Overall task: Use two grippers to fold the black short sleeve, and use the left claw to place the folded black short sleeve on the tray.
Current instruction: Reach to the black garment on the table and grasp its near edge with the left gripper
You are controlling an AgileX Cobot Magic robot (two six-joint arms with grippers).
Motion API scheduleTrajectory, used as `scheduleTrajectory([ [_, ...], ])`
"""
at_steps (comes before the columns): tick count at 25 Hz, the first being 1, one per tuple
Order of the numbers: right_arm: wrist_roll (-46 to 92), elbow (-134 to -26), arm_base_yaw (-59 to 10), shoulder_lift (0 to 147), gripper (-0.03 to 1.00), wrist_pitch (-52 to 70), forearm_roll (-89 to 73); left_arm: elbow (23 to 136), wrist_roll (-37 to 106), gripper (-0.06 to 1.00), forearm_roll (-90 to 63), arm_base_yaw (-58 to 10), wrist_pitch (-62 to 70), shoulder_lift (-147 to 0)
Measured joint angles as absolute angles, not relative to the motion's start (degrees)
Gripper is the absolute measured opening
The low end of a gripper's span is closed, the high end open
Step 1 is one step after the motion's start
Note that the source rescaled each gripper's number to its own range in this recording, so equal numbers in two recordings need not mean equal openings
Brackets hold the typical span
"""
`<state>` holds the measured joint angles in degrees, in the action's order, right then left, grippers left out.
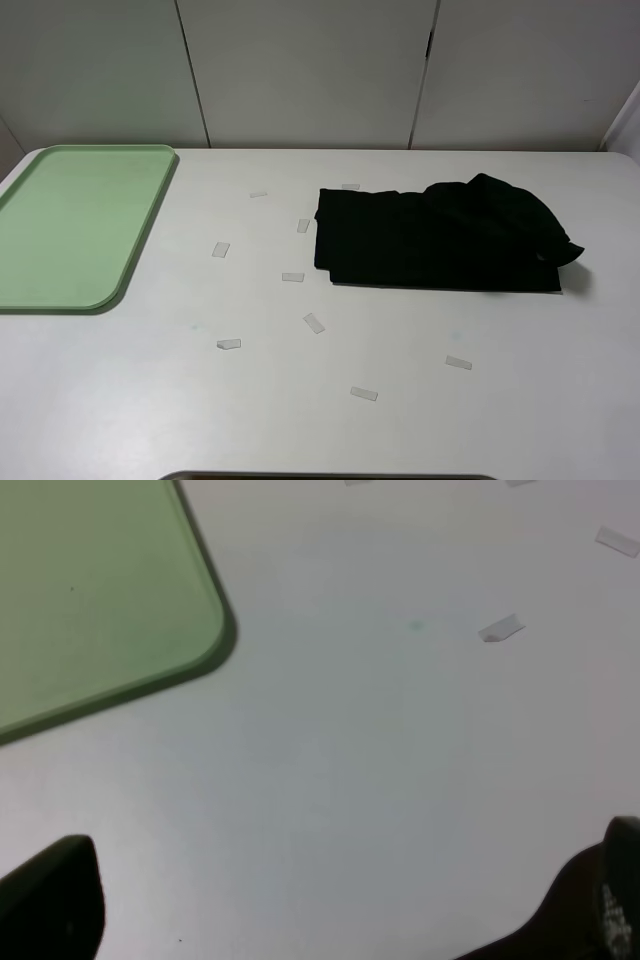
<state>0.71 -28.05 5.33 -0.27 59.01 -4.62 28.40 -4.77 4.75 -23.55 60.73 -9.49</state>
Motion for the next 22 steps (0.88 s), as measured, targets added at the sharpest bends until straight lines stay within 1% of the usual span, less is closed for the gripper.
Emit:
scheduleTrajectory([
  [16, 0.71, -28.05, 5.33, -0.27, 1.00, 59.01, -4.62, 28.40, -4.77, 0.98, 4.87, -23.55, 60.73, -9.49],
  [22, 0.71, -28.05, 5.33, -0.27, 1.00, 59.01, -4.62, 28.90, -10.34, 0.98, 5.39, -23.55, 60.61, -9.89],
])
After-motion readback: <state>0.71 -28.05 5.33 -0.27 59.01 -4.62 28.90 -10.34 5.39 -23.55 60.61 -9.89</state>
